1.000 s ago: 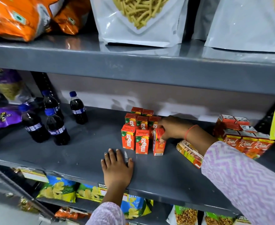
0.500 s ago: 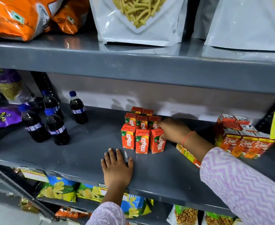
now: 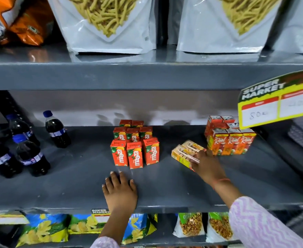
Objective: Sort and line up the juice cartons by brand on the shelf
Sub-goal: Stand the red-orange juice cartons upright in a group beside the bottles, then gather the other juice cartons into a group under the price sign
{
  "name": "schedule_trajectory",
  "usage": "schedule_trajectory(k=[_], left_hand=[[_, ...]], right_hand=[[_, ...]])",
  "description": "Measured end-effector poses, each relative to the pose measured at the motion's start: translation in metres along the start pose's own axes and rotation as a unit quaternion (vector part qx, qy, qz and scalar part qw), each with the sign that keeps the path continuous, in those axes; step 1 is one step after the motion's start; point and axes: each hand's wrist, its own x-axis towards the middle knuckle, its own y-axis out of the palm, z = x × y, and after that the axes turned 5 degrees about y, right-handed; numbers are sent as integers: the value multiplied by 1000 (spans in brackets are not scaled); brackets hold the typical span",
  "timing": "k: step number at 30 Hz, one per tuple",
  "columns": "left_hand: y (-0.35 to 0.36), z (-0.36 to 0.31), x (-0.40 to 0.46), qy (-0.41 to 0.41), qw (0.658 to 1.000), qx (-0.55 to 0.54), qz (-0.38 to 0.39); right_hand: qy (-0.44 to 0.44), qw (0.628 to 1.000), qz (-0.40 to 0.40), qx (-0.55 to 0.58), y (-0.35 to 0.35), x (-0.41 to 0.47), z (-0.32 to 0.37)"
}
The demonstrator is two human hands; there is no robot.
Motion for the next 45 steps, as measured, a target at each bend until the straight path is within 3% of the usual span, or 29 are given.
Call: schedule_trajectory(k=[4, 8, 14, 21, 27, 31, 37, 45], left_hand=[[8, -34, -17, 98, 994, -22, -33], [6, -53, -26, 149, 989, -4, -15], [12, -62, -26, 143, 990, 8, 1], [25, -87, -27, 139, 990, -11, -26], [42, -135, -27, 128, 991, -19, 31], [44, -176, -29, 149, 987, -34, 53], [51, -188, -31, 135, 989, -51, 33], [48, -188, -33, 126, 989, -66, 33]], right_hand=[[34, 997, -5, 66, 4, -2, -6], [63, 995, 13, 76, 14, -4, 0], [82, 987, 21, 134, 13, -2, 0], [28, 958, 89, 271, -30, 5, -29], [-143, 980, 92, 106, -105, 19, -71], [-274, 960, 51, 8, -131, 29, -97], [-326, 941, 51, -80, -116, 38, -120], [-363, 927, 41, -83, -105, 44, -133]])
